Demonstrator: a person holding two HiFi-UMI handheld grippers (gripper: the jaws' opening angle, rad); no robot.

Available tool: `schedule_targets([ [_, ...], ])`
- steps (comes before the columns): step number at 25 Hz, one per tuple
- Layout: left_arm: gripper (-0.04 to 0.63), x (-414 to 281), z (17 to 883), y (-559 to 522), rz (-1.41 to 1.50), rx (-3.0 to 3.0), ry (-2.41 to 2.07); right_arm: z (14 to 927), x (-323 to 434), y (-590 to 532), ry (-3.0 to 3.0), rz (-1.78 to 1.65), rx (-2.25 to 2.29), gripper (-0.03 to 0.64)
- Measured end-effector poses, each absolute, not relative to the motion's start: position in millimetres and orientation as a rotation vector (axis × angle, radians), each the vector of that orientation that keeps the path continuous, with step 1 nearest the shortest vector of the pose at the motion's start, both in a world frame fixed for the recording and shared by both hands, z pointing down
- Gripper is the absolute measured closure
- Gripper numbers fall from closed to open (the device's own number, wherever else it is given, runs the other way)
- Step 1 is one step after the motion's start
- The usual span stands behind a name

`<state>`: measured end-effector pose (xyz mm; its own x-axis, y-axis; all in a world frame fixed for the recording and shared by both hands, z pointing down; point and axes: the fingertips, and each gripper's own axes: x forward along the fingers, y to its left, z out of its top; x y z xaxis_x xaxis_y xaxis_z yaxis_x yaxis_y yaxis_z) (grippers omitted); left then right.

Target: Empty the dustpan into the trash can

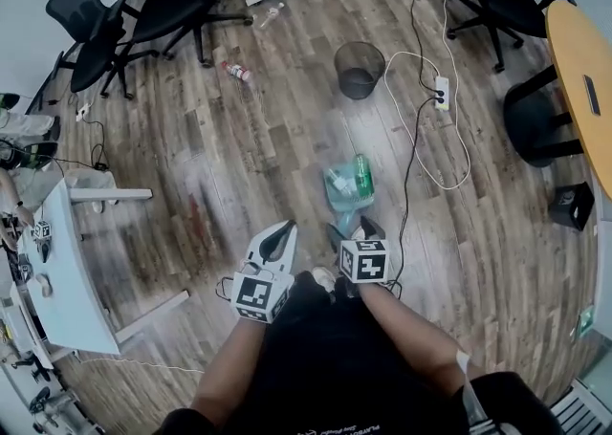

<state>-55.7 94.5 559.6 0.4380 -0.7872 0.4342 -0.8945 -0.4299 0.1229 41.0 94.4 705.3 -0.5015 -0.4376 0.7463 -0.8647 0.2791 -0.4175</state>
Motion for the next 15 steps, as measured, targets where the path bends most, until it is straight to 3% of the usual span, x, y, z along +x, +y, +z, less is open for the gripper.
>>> schedule_targets([
  [15, 0.572, -81, 599, 56, 0.455, 2.423, -1.167, 769, 39, 88, -1.735, 1.195, 1.325, 0.256],
])
